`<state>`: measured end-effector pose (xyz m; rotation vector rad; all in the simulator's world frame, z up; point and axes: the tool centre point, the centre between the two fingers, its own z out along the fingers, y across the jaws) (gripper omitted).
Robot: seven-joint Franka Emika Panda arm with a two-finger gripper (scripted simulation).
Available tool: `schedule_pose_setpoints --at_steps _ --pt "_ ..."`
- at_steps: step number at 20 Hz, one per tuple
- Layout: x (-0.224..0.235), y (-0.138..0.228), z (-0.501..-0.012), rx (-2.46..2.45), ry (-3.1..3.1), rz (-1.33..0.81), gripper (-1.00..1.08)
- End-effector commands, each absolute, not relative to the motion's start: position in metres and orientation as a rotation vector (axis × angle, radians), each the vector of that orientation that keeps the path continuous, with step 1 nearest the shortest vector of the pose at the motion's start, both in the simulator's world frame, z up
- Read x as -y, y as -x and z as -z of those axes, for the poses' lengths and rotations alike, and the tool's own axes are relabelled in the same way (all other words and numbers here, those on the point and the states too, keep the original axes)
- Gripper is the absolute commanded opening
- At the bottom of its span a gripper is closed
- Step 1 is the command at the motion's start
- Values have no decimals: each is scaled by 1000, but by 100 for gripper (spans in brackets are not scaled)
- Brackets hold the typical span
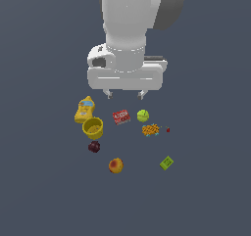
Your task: Pick up a designated object from a clutter of objects.
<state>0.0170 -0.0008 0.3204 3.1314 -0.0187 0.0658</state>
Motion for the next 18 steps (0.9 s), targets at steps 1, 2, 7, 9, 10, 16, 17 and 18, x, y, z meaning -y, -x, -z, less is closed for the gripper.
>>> schedule_pose_setpoints --at_steps 1,2,7,9,10,16,17,18 --pt "1 -17 -320 19 -3131 -66 100" --pt "0 -17 -320 16 -3132 -65 100" --pt "-23 -15 -315 -54 -3144 -46 100" --pt "-31 -15 -314 -84 -3147 -39 100" --pt "-33 -15 -315 -93 -3148 -38 100" --pt "-31 -14 -312 -71 -3149 -38 100" --pt "-31 -14 -310 -59 -3151 -37 100" --pt "-32 -14 -308 -46 -3153 -37 100"
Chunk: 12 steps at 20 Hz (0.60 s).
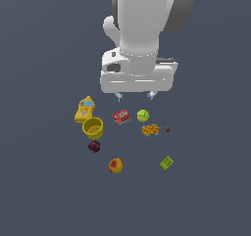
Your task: Pick up a designated object from a clutter of objects.
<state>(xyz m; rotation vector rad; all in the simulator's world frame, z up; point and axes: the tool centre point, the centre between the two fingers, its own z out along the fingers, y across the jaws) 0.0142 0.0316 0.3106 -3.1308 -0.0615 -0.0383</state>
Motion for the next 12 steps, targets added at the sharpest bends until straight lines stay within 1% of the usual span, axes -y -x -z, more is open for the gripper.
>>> schedule_pose_setpoints --at_steps 1,6,12 --pt "-32 -13 -305 29 3128 35 100" --pt "-31 -10 -285 -89 3115 29 100" --pt "-29 -1 -249 -314 3083 16 100"
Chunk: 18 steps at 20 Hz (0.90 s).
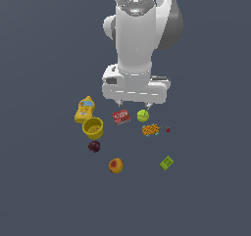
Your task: Pick up a designated object from a clutter of objects.
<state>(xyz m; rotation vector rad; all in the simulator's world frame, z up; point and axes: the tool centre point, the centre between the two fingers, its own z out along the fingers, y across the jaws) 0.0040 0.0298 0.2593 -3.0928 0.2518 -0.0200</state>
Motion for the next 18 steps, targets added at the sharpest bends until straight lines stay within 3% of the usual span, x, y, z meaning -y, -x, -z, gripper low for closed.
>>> schedule_pose_setpoints --at_steps 1,18 --pt "-28 1 -242 -361 3075 13 100" --pt "-7 59 -127 -1202 2850 -25 100"
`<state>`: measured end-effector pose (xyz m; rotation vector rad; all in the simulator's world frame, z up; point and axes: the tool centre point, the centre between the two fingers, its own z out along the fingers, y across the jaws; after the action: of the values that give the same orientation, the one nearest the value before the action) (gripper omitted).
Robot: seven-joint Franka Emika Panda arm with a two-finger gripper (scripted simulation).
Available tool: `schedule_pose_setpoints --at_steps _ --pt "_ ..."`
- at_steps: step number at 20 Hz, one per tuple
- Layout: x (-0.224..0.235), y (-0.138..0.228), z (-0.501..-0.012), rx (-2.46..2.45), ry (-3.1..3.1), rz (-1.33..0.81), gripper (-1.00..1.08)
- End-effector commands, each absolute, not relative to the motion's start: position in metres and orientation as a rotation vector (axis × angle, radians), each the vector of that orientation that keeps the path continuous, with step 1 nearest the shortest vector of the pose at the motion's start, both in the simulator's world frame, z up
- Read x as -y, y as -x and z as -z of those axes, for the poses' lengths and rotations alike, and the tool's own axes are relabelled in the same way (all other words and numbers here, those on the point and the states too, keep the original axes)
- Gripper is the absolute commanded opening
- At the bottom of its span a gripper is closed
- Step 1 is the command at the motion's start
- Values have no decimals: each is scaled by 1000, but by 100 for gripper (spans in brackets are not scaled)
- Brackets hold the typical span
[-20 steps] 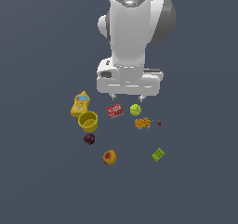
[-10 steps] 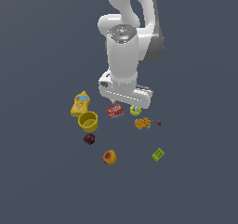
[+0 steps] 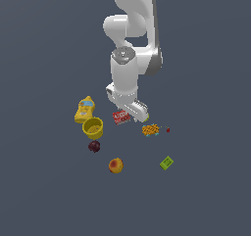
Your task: Pick up a designated object from a clutter of objects.
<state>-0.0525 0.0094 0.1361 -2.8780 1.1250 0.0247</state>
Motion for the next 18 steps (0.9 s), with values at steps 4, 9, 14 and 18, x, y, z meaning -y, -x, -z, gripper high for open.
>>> schedule_pose_setpoints --at_steps 4,9,14,18 --pt "2 77 -105 -1395 2774 -24 100" --pt "11 97 -85 -1586 2687 -17 100" --pt "18 112 -72 -1714 2623 -7 100" --pt "22 118 -67 -1772 2592 -2 100"
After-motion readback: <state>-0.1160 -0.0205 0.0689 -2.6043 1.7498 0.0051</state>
